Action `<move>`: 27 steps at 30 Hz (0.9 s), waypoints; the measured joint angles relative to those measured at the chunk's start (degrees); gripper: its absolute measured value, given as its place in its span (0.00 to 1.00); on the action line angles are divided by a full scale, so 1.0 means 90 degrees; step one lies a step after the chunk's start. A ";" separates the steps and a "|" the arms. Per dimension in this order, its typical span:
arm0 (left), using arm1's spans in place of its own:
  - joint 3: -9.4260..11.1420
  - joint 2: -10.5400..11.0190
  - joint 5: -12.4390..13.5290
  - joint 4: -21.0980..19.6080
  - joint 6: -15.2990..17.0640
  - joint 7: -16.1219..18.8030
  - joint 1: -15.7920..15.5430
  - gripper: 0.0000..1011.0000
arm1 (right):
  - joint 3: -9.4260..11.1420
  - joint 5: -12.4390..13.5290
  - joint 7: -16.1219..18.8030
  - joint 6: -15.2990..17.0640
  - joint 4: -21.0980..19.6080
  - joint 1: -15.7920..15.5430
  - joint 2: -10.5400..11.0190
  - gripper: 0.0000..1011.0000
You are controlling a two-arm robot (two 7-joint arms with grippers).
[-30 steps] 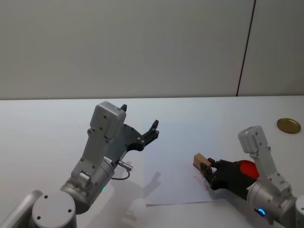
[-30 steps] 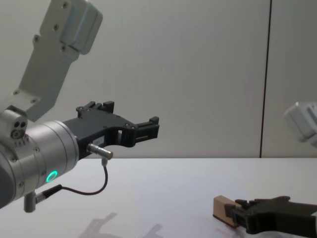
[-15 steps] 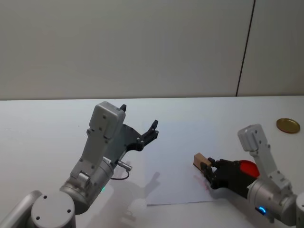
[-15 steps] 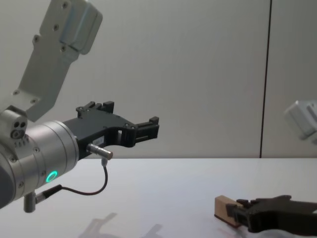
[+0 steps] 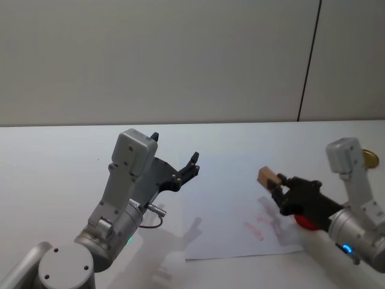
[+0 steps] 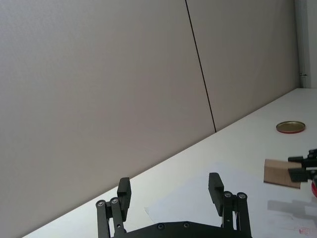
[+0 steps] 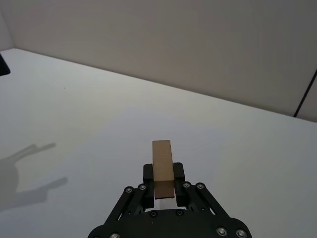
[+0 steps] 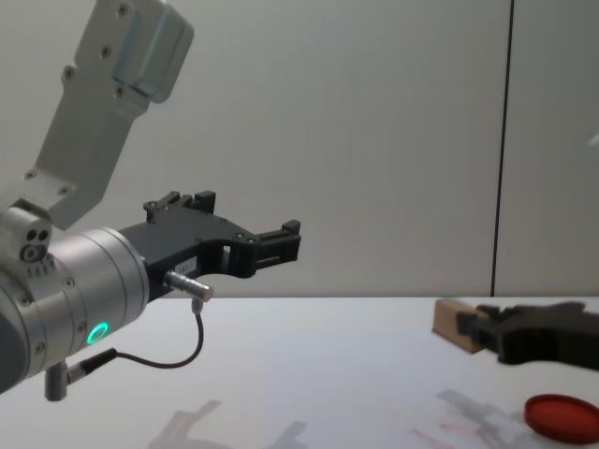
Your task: Use the one hand to pick up the stamp and affix it onto the A4 paper.
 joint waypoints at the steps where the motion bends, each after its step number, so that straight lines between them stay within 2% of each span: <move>1: 0.0000 0.0000 0.0000 0.0000 0.0000 0.0000 0.0000 0.98 | 0.0017 0.0010 -0.0013 -0.0012 -0.0029 -0.0007 0.0017 0.21; 11: 0.0000 0.0000 0.0000 0.0000 0.0000 0.0000 0.0000 0.98 | 0.0214 0.0063 -0.0123 -0.0024 -0.0271 -0.0146 0.0271 0.21; 27: 0.0000 0.0000 0.0000 0.0000 0.0000 0.0000 0.0000 0.98 | 0.0366 0.0099 -0.0054 0.0310 -0.0389 -0.0436 0.0583 0.21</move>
